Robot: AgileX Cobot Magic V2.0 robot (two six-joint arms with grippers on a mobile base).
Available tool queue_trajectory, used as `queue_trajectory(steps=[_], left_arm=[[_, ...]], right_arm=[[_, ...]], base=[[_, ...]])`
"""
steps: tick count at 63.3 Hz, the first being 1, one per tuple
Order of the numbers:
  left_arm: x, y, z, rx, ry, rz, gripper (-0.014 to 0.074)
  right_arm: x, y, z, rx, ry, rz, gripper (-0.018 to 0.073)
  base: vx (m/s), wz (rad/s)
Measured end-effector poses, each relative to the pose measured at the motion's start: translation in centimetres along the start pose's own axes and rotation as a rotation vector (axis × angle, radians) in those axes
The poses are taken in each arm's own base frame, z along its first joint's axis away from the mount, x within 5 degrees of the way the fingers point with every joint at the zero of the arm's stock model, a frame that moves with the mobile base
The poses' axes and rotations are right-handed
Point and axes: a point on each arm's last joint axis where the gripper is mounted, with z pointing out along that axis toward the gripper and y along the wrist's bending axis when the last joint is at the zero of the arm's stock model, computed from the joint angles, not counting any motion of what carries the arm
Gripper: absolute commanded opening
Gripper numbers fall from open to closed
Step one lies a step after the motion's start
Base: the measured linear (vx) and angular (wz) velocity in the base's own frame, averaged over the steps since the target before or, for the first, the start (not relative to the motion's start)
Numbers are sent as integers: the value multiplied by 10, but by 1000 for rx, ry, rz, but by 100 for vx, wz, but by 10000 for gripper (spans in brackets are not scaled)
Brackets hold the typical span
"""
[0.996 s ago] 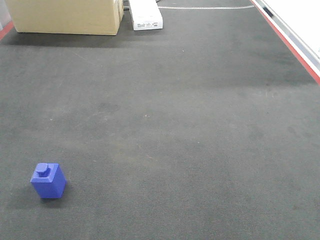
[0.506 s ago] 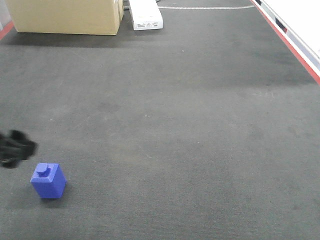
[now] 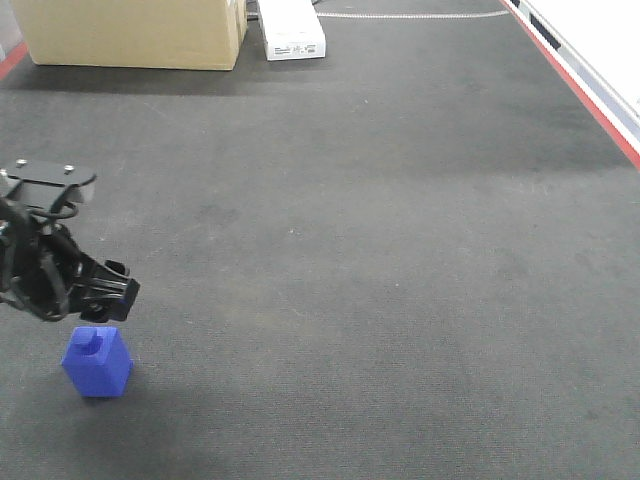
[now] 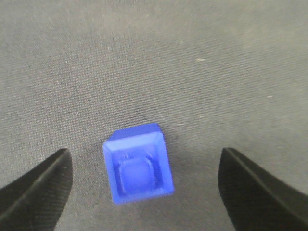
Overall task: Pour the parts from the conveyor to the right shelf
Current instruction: 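Lower the left gripper over the blue block and close on it, then lift the blue block off the conveyor with the left gripper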
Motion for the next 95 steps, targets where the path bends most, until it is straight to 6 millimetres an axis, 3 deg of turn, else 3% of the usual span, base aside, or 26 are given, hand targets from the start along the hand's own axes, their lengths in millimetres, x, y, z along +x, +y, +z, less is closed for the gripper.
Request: queue_trajectory(steps=[37,46,54,64,75,86,95], left_arm=[[-2,1,63,-11,228,-13,392],[-2,1,67,-12,239,-15,230],[-6,1,64,-13,200,-16,22],[-9,1,38,-13,87,-17,-8],[-1,1,-17,-13,-106,-18,-7],[32,1,-72,-13,-330,-18,-7],[73,0,-109,-13,-515,-19,-6]], right_arm=[[0,0,0,0,0,0,-9],[0,0,0,0,1,0,-9],[0,0,0,0,1,0,-9],[1,0,0,0,6,0,-9],[1,0,0,0,6,0,-9],[1,0,0,0,7,0,-9],[1,0,0,0,7,0,-9]], base=[[0,0],[0,0],[0,0],[0,0],[0,0],[0,0],[0,0]])
